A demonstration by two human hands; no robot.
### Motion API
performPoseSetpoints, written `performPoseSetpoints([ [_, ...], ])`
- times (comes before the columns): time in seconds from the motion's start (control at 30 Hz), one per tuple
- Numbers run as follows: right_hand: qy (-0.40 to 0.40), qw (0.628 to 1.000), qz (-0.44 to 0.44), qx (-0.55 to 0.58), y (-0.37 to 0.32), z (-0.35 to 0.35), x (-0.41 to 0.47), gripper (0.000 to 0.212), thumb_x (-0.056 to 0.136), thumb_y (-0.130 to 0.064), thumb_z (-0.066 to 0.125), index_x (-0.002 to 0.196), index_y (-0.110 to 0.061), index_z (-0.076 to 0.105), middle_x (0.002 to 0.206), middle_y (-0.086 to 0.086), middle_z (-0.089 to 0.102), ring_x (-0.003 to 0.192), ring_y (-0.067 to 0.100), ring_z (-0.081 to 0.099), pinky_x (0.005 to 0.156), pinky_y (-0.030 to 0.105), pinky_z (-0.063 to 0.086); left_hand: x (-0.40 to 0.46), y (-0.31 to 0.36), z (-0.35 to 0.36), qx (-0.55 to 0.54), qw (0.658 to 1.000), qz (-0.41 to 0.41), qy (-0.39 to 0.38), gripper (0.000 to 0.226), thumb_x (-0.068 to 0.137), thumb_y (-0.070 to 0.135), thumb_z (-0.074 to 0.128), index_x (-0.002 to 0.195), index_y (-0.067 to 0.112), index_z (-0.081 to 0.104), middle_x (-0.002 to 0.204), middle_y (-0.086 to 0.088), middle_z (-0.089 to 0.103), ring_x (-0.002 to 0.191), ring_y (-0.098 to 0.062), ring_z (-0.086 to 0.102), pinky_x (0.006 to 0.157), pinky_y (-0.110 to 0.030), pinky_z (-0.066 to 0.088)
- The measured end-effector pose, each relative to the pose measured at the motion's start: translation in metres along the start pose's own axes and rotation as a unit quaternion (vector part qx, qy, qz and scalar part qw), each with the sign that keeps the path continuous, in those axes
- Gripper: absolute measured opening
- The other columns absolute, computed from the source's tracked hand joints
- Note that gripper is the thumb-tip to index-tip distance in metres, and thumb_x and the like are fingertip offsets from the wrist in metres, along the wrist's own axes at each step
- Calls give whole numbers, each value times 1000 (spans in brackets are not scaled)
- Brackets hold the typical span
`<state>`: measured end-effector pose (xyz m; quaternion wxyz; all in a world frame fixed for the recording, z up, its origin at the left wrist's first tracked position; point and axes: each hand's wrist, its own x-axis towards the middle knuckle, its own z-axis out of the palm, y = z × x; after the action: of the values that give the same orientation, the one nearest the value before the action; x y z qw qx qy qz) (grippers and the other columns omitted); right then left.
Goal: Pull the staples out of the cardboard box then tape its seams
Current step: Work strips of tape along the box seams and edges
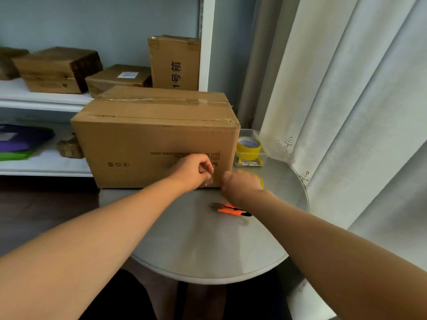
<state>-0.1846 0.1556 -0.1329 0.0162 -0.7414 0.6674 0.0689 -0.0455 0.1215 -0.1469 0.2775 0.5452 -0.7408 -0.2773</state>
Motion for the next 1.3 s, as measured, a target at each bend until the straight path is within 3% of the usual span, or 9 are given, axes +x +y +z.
performPoseSetpoints([
  [0.07, 54, 986, 38, 152, 2, -11, 8, 26, 90, -18, 54, 113, -9, 60, 114, 14, 63, 105, 33, 61, 79, 35, 49, -2, 5, -10, 57, 998, 3, -4, 18, 83, 15, 65, 74, 28, 57, 65, 12, 52, 70, -14, 53, 67, -30, 47],
  [0.2, 61, 862, 29, 503, -4, -44, 8, 18, 86, -27, 66, 79, -10, 66, 73, 3, 67, 71, 17, 65, 65, 32, 58, -7, 17, -33, 121, 992, 29, -9, 16, 85, 22, 64, 80, 31, 52, 74, 13, 54, 87, -20, 58, 79, -37, 51],
  [0.37, 85, 877, -12, 473, -18, -72, 13, 23, 74, -26, 82, 88, -9, 73, 82, 6, 71, 75, 16, 66, 71, 33, 58, -12, 31, -71, 143, 989, 32, 11, 15, 85, 21, 66, 79, 30, 56, 72, 13, 54, 79, -16, 56, 72, -33, 49],
  [0.63, 188, 909, -49, 370, -51, -108, 19, 11, 82, -29, 72, 80, -19, 67, 80, -2, 69, 77, 13, 65, 72, 36, 59, -25, 42, -127, 73, 997, 19, 21, 14, 85, 16, 68, 87, 27, 58, 77, 3, 54, 77, -18, 55, 65, -35, 52],
  [0.73, 266, 917, -87, 284, -69, -119, 12, 11, 85, -27, 66, 75, -26, 62, 87, -5, 66, 82, 14, 62, 68, 33, 55, -25, 48, -143, -16, 999, -38, 11, 13, 86, 11, 66, 96, 18, 61, 90, -4, 59, 83, -18, 54, 49, -23, 49],
  [0.87, 330, 884, -90, 319, -81, -117, 8, 8, 88, -24, 63, 80, -24, 62, 84, -7, 63, 77, 10, 58, 57, 21, 42, -19, 53, -173, -28, 989, -145, 5, 36, 81, 12, 71, 114, 13, 57, 101, -6, 60, 81, -15, 54, 54, -22, 48],
  [0.97, 316, 832, -35, 455, -72, -114, 17, 12, 90, -29, 63, 89, -17, 64, 85, -4, 65, 79, 11, 60, 67, 25, 49, -15, 30, -194, 10, 986, -155, 68, 47, 82, 9, 70, 124, 10, 50, 109, -7, 56, 91, -18, 56, 61, -25, 47],
  [1.1, 236, 841, -29, 487, -68, -105, 33, 16, 91, -30, 63, 96, -15, 64, 94, -1, 65, 89, 14, 60, 77, 29, 50, -13, -2, -203, 161, 958, -154, 182, 43, 89, 4, 54, 130, 15, 49, 137, -14, 42, 125, -32, 43, 97, -39, 41],
  [1.3, 191, 839, -33, 508, -65, -103, 47, 10, 91, -25, 63, 91, -15, 63, 93, 1, 65, 91, 16, 60, 69, 21, 42, -17, -36, -208, 216, 951, -198, 93, 28, 92, 7, 40, 108, 8, 64, 108, -13, 61, 95, -26, 57, 81, -35, 48],
])
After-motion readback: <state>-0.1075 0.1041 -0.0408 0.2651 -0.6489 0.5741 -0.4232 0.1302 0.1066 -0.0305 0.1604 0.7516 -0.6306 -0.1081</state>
